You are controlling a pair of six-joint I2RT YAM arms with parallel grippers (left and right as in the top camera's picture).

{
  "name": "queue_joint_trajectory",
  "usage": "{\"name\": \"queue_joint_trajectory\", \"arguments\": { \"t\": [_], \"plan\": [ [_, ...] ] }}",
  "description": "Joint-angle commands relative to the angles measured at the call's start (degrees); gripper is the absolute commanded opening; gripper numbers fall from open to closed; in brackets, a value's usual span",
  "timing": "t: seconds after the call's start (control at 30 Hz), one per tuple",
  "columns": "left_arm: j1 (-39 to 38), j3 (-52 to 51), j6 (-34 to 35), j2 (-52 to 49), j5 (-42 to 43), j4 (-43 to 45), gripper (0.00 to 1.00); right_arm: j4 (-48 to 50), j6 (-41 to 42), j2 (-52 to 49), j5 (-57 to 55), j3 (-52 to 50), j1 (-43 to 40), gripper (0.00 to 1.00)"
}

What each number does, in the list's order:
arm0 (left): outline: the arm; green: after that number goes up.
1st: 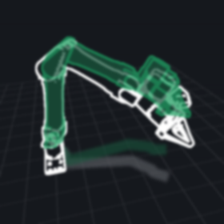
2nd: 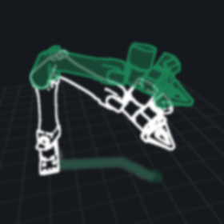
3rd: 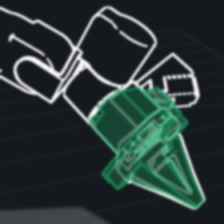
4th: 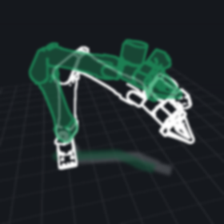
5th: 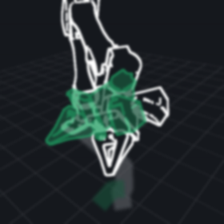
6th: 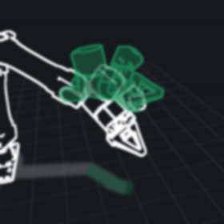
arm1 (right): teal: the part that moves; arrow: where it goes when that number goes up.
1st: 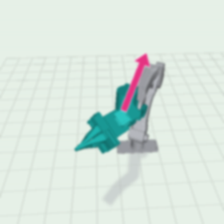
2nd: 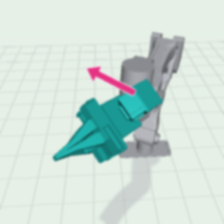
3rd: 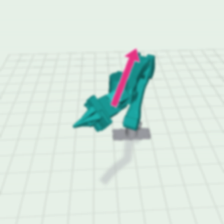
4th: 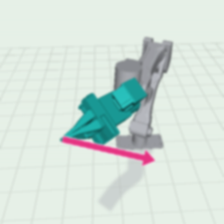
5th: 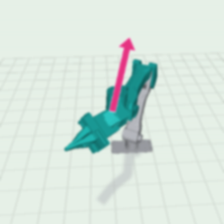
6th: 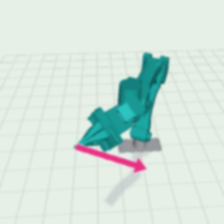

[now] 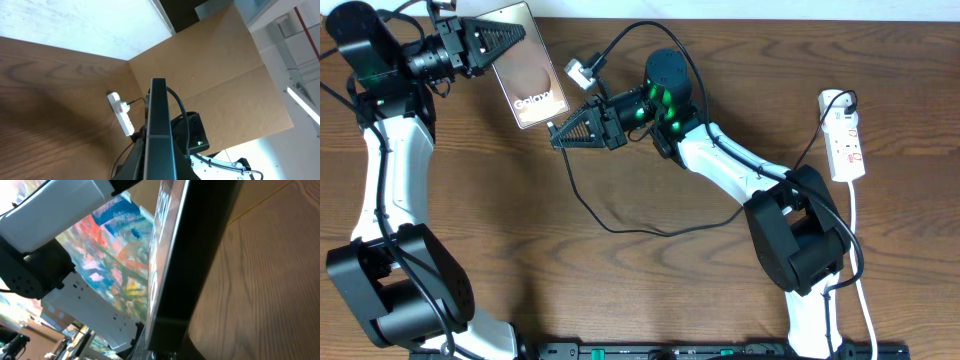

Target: Plug charger to phone and switch on socket

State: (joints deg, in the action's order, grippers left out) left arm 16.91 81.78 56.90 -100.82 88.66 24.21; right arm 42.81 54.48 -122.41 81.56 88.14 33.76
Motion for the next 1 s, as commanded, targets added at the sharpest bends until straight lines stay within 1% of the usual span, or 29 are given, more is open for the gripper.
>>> {"name": "queue_joint_trajectory", "arguments": {
  "t": [0.0,0.43,0.97],
  "plan": [
    [-0.02,0.94,-0.11,1.36,1.31,0.35,0.07,0.26,0.39,-0.09,-1.70,0.59,-0.35,0.01],
    [-0.02,0.94,-2.03,1.36,0.24,0.35,0.07,0.28,0.37,-0.09,-1.51,0.59,-0.28,0.01],
    [-0.15,0.94,-2.01,1.36,0.26,0.31,0.07,0.26,0.37,-0.09,-3.06,0.59,-0.28,0.01]
  ]
}}
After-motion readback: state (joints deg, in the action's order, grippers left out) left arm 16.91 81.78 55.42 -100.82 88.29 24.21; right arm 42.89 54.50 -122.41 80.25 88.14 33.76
